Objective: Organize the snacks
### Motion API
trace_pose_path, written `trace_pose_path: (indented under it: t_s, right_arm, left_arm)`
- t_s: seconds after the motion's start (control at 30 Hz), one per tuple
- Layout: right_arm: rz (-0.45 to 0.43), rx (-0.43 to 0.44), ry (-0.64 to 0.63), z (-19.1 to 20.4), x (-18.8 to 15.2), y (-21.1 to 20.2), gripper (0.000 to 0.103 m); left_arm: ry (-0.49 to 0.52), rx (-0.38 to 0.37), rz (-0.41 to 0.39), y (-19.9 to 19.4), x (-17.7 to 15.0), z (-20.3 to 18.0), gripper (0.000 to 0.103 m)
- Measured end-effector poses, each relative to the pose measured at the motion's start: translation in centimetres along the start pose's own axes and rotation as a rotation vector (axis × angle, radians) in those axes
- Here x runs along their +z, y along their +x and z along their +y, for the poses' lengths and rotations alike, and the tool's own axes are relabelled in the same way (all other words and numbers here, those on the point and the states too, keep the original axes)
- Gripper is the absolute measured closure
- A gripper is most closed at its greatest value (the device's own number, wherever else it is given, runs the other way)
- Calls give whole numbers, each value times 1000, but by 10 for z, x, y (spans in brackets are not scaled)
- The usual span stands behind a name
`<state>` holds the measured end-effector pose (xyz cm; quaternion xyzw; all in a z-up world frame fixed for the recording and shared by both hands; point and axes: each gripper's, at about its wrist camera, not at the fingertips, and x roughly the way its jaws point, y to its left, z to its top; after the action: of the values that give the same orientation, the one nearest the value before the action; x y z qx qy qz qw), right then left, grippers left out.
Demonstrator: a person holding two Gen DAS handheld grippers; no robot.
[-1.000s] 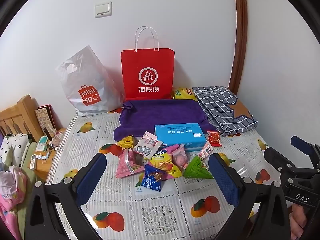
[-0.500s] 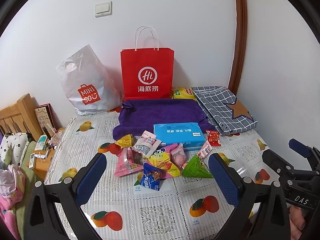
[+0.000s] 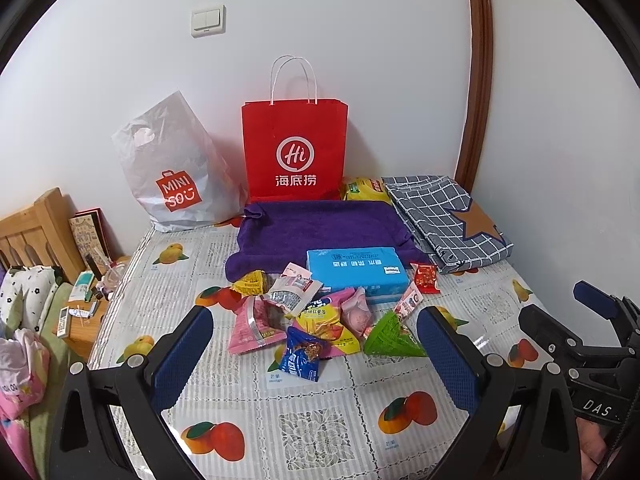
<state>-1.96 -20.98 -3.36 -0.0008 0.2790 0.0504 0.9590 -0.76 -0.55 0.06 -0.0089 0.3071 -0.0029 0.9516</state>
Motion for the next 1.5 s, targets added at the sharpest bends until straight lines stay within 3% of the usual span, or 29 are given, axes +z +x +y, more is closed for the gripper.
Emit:
trace_pose_path:
  t_s: [1.5]
  right_arm:
    - [-28,7,-6,2,-3,-8,0]
  left_arm:
    - [2,-24,-12,-9,2,-3,1]
